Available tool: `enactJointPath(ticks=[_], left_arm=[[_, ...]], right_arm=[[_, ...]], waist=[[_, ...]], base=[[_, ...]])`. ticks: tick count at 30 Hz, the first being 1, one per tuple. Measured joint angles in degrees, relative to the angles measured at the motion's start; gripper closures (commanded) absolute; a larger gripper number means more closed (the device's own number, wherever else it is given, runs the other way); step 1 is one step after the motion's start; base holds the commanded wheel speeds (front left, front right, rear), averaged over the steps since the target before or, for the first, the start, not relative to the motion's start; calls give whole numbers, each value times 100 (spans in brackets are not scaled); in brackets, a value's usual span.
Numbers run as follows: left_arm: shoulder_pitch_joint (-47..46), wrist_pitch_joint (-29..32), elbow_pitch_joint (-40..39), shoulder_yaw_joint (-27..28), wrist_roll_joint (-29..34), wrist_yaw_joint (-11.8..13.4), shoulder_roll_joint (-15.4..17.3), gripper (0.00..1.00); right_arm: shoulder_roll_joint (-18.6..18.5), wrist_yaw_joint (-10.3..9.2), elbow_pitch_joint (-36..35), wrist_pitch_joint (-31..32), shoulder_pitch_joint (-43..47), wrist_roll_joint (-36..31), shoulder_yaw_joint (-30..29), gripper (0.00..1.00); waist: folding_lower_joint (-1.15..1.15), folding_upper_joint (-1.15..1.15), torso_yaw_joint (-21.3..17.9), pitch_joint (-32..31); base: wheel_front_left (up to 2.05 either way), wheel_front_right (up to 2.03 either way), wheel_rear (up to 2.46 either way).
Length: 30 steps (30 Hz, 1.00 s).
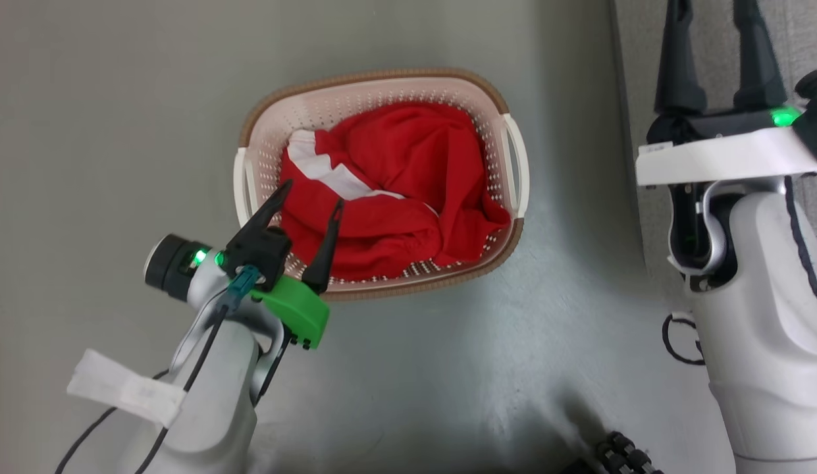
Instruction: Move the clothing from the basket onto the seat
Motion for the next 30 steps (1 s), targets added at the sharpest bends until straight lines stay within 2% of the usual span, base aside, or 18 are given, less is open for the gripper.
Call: enactJointPath(ticks=[15,30], left_arm=[[-862,104,600,-778,194,-99,-15,0],[-1259,330,1134,-1935,158,-119,-14,0]], right_arm=[[15,63,-32,0,-778,-59,-60,0],[70,159,115,0,-1022,-100,-22,0]], waist=[[0,0,-116,1109],[0,0,-233,1397]], base=[[0,0,0],[0,0,0]])
